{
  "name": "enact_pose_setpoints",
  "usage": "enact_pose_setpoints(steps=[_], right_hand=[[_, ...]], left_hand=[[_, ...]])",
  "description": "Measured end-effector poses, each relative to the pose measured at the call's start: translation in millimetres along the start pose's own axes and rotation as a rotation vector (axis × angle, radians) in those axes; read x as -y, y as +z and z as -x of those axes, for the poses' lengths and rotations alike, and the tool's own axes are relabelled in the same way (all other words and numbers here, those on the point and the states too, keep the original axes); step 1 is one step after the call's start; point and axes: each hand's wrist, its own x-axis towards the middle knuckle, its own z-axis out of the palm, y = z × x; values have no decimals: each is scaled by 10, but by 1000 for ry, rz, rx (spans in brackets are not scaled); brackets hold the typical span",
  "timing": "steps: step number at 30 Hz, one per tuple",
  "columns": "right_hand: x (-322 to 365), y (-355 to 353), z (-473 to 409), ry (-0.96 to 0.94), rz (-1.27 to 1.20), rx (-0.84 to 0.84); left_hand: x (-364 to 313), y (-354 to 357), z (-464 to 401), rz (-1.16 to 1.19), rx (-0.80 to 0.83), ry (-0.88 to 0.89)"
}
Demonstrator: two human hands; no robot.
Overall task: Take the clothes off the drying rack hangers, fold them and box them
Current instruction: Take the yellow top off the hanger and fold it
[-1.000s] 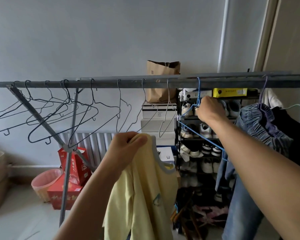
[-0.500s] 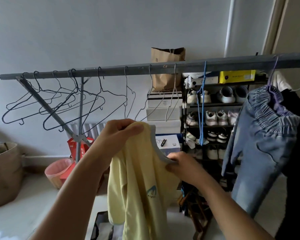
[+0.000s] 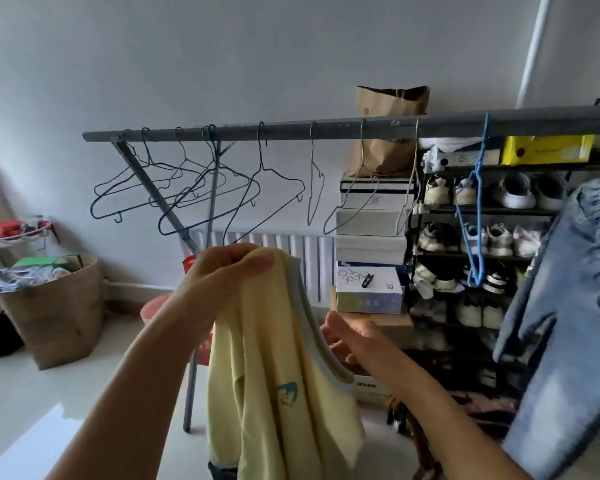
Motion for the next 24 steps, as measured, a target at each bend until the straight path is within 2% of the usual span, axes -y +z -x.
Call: enact_pose_setpoints(steps=[2,5,7,9,13,15,18,21,24], right_hand=[[85,102,-1,-53,-8,39],[15,265,-135,-108,370,-35],[-63,313,-232,-66,599,-107],[-127,228,-263,25,655,-148],[-91,-39,-223,40,192,-138],[-34,-140,-221,-3,18,-199],[80,-259,-227,-92,-165,-241],[234,-367,-188,-194,-159,-252],[343,-427,-172,-306,-26,-282]], left_hand=[[22,-64,41,5,-34,-11],[38,-107,95,-20,-27,-10],[55,-175,124,-42,-44,-17],[56,-290,164,-66,-69,-28],[61,-561,245,-140,-115,-48],[82,-678,252,-111,-178,-126],[141,-845,245,-96,-183,-221],[194,-906,265,-103,-112,-235],[237,-928,285,-87,-45,-194]])
